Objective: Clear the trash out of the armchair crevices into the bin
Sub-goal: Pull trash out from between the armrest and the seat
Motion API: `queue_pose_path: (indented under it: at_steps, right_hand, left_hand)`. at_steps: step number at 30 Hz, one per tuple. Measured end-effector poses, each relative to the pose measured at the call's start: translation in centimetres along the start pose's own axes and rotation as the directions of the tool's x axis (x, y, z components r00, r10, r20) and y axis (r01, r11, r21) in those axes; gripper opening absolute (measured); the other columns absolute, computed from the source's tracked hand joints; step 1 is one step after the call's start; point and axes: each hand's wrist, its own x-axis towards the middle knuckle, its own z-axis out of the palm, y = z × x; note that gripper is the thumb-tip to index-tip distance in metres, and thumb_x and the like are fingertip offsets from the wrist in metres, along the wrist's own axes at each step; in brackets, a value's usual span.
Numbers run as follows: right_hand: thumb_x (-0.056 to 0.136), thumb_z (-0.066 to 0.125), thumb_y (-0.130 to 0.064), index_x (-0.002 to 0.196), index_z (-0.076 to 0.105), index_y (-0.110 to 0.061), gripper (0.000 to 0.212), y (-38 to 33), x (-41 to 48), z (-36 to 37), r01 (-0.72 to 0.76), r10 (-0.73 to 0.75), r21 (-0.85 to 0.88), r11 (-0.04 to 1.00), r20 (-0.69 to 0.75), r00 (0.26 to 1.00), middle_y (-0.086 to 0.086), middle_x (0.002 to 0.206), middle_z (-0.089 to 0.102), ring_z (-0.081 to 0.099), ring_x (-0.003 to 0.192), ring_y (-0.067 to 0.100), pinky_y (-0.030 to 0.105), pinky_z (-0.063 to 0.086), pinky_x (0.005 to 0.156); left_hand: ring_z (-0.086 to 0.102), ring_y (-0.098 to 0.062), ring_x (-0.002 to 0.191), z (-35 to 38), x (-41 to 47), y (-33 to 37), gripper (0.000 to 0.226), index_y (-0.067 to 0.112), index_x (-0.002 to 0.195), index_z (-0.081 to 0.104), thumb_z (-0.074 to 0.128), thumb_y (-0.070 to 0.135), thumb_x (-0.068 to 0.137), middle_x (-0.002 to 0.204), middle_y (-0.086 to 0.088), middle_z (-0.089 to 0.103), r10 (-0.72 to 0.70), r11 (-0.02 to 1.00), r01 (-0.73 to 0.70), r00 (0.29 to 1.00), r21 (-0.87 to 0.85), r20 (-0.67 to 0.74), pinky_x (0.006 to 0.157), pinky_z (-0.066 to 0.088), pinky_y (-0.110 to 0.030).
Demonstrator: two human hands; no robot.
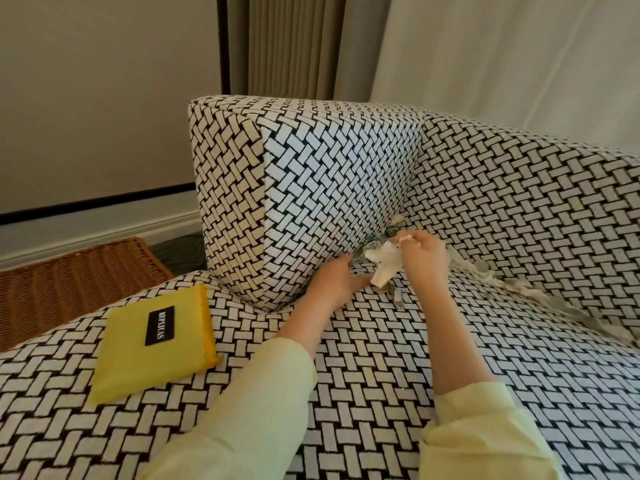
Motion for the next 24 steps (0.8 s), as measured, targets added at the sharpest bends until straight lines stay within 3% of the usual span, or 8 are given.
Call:
queue_pose_path:
  at_steps: [3,8,11,13,15,18,21,24]
  right_hand:
    - [0.091,0.046,-0.014,0.097,0.065,-0.001,0.024,1.0,0.0,0.1,0.028,-0.015,-0.272,0.962,0.049,0.999,0.008,0.077,0.056,0.048,0.064,0.017,0.027,0.037,0.055]
    - [0.089,0.045,-0.019,0.095,0.067,-0.002,0.028,1.5,-1.3,1.0,-0.021,0.068,-0.302,0.953,0.146,0.987,0.008,0.080,0.061,0.052,0.075,0.022,0.031,0.038,0.068]
    - [0.089,0.045,-0.014,0.091,0.066,0.006,0.029,1.5,-1.9,1.7,0.004,0.029,-0.217,0.976,0.146,0.989,0.020,0.092,0.066,0.050,0.073,0.022,0.029,0.036,0.062]
    - [0.090,0.044,-0.015,0.092,0.066,0.006,0.031,1.0,-2.5,1.7,-0.004,0.028,-0.137,0.991,0.174,0.984,0.021,0.099,0.063,0.051,0.078,0.024,0.029,0.037,0.065]
    - [0.090,0.048,-0.025,0.088,0.067,0.001,0.032,0.4,-3.2,1.6,-0.019,0.042,-0.093,0.995,0.257,0.965,0.018,0.091,0.060,0.050,0.079,0.025,0.029,0.035,0.064]
    - [0.084,0.057,-0.031,0.084,0.064,-0.016,0.016,-0.2,-4.5,1.2,0.021,0.023,-0.114,0.993,0.371,0.928,0.003,0.080,0.059,0.051,0.079,0.015,0.025,0.036,0.061]
    - [0.084,0.056,-0.017,0.111,0.064,-0.020,0.028,0.0,-4.9,1.5,0.080,-0.035,-0.112,0.991,0.356,0.934,-0.005,0.090,0.060,0.050,0.080,0.007,0.014,0.036,0.062]
    - [0.083,0.052,-0.003,0.107,0.065,-0.019,0.031,-0.2,-5.0,2.2,0.127,-0.106,-0.032,0.991,0.369,0.923,-0.012,0.084,0.059,0.048,0.069,-0.006,0.006,0.034,0.054]
  left_hand:
    - [0.057,-0.016,0.108,0.1,0.6,-0.2,0.035,0.014,0.119,0.062,0.060,0.030,0.088,0.124,-0.005,0.061,0.027,0.996,-0.035,0.995,-0.088,-0.098,0.085,0.039,-0.021]
    - [0.059,-0.006,0.083,0.6,0.4,0.2,0.021,0.011,0.106,0.069,0.058,0.019,0.090,0.115,-0.004,0.067,0.050,0.992,-0.075,0.974,-0.104,-0.223,0.075,0.040,-0.012]
    - [0.050,0.002,0.068,0.5,0.5,-0.1,0.021,0.011,0.106,0.069,0.057,0.018,0.090,0.112,-0.003,0.068,0.059,0.989,-0.093,0.960,-0.114,-0.274,0.062,0.034,-0.006]
    - [0.058,-0.005,0.080,0.4,0.1,0.0,0.020,0.009,0.105,0.069,0.058,0.015,0.089,0.109,-0.004,0.069,0.054,0.978,-0.112,0.952,-0.176,-0.301,0.071,0.040,-0.011]
    - [0.061,-0.013,0.094,0.3,-0.4,0.1,0.020,0.007,0.103,0.070,0.056,0.010,0.089,0.108,-0.006,0.069,0.023,0.958,-0.112,0.949,-0.266,-0.315,0.078,0.041,-0.017]
    - [0.057,-0.008,0.091,0.1,-1.0,0.1,0.024,0.007,0.101,0.070,0.051,-0.001,0.088,0.109,-0.006,0.068,-0.003,0.933,-0.111,0.949,-0.341,-0.316,0.075,0.042,-0.013]
    - [0.056,-0.007,0.091,0.1,-1.3,0.1,0.029,0.009,0.102,0.070,0.047,-0.003,0.089,0.107,-0.002,0.068,-0.027,0.926,-0.099,0.945,-0.364,-0.326,0.079,0.042,-0.014]
    - [0.056,-0.009,0.085,-0.1,-1.7,0.2,0.034,0.011,0.106,0.067,0.040,-0.002,0.091,0.098,0.002,0.063,-0.096,0.909,-0.042,0.947,-0.415,-0.306,0.076,0.044,-0.019]
